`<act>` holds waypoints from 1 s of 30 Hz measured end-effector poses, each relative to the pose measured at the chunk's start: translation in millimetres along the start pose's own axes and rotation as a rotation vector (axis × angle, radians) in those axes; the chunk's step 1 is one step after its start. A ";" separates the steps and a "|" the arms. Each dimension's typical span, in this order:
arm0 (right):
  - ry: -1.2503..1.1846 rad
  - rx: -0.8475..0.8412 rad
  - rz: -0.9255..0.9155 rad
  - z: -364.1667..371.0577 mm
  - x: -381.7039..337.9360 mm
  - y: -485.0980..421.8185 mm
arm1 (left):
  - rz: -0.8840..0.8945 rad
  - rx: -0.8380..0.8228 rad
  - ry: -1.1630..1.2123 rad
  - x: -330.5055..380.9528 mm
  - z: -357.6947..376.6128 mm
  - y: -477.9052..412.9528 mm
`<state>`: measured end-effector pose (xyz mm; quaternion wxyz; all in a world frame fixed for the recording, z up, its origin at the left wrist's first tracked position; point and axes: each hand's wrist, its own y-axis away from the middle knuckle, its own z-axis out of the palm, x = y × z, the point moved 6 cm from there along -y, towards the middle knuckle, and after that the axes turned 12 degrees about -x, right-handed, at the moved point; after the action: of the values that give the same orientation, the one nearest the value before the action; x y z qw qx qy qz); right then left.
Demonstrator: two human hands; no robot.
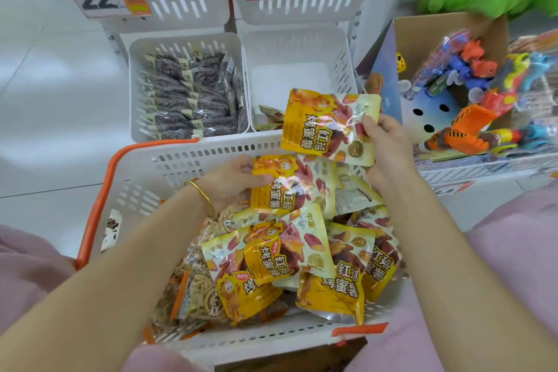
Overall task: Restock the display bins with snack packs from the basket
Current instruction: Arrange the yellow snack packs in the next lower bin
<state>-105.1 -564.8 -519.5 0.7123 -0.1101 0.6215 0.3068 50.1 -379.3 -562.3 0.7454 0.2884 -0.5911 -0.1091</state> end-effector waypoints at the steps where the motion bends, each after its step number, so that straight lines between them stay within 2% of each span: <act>1: -0.037 -0.022 0.017 2.4 0.7 0.7 | 0.018 0.015 0.024 6.0 -4.1 3.0; 4: -0.099 -0.076 0.052 12.4 4.3 4.1 | 0.061 0.075 0.095 18.6 -15.1 11.0; 7: -0.041 -0.083 0.044 17.0 4.8 4.8 | 0.111 0.093 0.203 26.9 -16.4 14.1; 15: 0.108 -0.191 0.076 35.7 13.5 3.9 | 0.144 -0.059 0.362 37.6 -0.8 15.9; 17: 0.213 -0.181 0.032 40.0 13.9 1.9 | 0.148 -0.098 0.308 44.9 6.3 17.0; 19: 0.308 -0.148 -0.005 41.6 11.0 -1.2 | 0.185 -0.058 0.215 47.9 10.3 14.5; 21: 0.264 -0.167 0.075 39.1 10.0 -8.6 | 0.232 0.018 0.200 48.0 9.2 10.8; 23: 0.037 -0.366 0.279 41.5 10.5 -17.5 | 0.289 0.055 0.222 50.4 1.2 3.2; 25: -0.002 -0.601 0.409 49.2 0.7 -22.4 | 0.324 0.078 0.178 60.8 -9.8 -6.2; 27: 0.143 -0.629 0.368 51.3 -10.0 -43.9 | 0.363 0.061 0.086 75.8 -17.3 -21.1; 30: 0.255 -0.466 0.111 59.8 -38.7 -87.8 | 0.394 0.135 -0.074 100.0 -33.5 -49.7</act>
<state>-7.3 -613.4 -490.2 0.5658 -0.2747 0.6240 0.4637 118.4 -459.8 -512.8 0.7089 0.2123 -0.6691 0.0680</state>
